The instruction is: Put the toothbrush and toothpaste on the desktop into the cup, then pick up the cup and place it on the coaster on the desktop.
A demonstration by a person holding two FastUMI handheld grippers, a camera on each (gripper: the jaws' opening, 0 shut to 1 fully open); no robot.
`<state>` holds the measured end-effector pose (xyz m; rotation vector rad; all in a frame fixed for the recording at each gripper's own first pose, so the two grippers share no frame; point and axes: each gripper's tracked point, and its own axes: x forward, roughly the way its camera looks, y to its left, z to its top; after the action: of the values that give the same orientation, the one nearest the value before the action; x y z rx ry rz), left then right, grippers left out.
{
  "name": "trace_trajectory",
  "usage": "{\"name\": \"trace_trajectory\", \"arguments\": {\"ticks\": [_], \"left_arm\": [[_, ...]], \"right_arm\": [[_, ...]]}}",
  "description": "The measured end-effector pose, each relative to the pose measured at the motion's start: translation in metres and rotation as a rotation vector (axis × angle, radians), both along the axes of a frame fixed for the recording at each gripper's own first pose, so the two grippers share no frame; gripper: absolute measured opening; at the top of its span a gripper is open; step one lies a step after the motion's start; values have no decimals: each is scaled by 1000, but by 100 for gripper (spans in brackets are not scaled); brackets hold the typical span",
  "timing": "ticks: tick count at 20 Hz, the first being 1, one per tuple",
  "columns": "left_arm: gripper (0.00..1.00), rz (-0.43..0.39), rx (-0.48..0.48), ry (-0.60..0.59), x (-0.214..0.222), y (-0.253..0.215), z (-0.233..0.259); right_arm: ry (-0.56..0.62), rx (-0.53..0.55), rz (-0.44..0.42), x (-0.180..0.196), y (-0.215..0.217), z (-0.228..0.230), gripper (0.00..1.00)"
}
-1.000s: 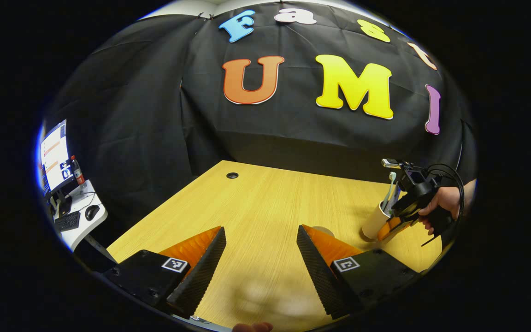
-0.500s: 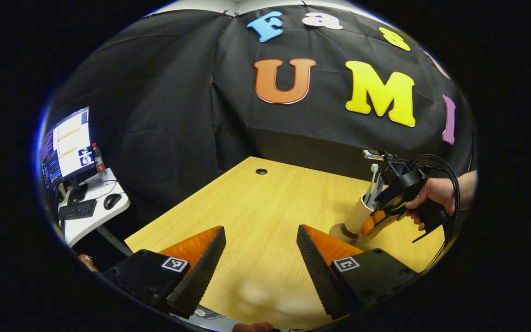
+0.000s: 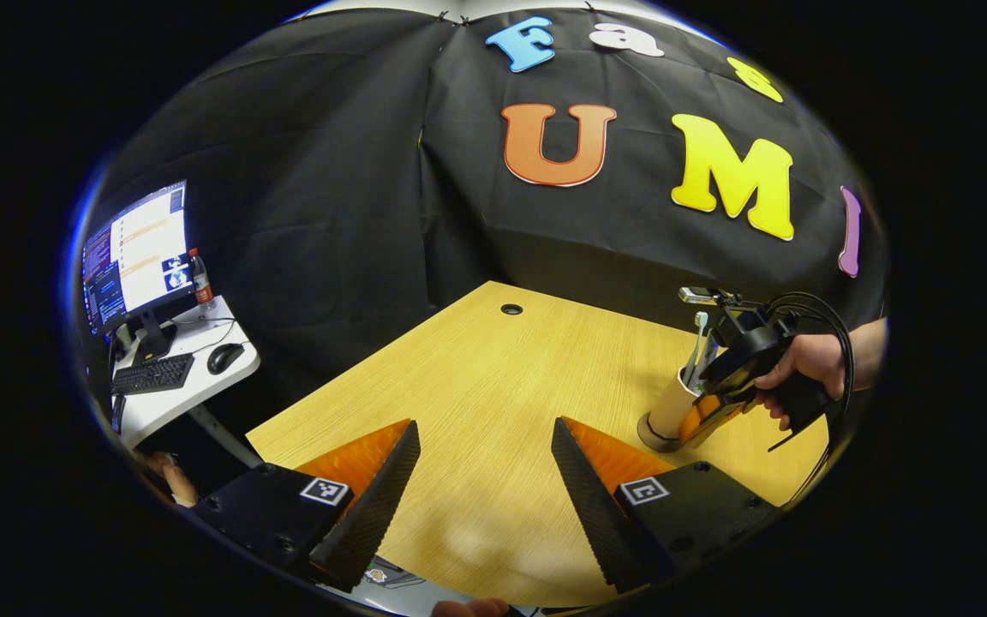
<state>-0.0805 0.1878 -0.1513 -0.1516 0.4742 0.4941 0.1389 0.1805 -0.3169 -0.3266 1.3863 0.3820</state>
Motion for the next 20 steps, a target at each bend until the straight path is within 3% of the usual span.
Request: {"name": "trace_trajectory", "arguments": {"ticks": [6,8,9,10,11,16,20], "left_arm": [[98,-3,-12,3,1,-4,-2],[98,-14,-6,-2,3,-7,2],[99,-20,-3,-5,4,-9,4],[98,-23,2,-7,6,-12,6],[98,-27,8,-11,7,-13,9],[99,-115,23,-52,27,-39,25],[99,-226,14,-107,58,-72,45]], "right_arm": [[3,9,-13,-4,-1,5,28],[-7,20,-10,-5,2,8,53],[-13,25,-8,-7,2,10,72],[-21,32,-8,-8,2,14,81],[-29,42,-14,-13,0,21,97],[-78,120,-58,-30,-20,65,98],[-144,200,-151,-47,-58,118,98]]}}
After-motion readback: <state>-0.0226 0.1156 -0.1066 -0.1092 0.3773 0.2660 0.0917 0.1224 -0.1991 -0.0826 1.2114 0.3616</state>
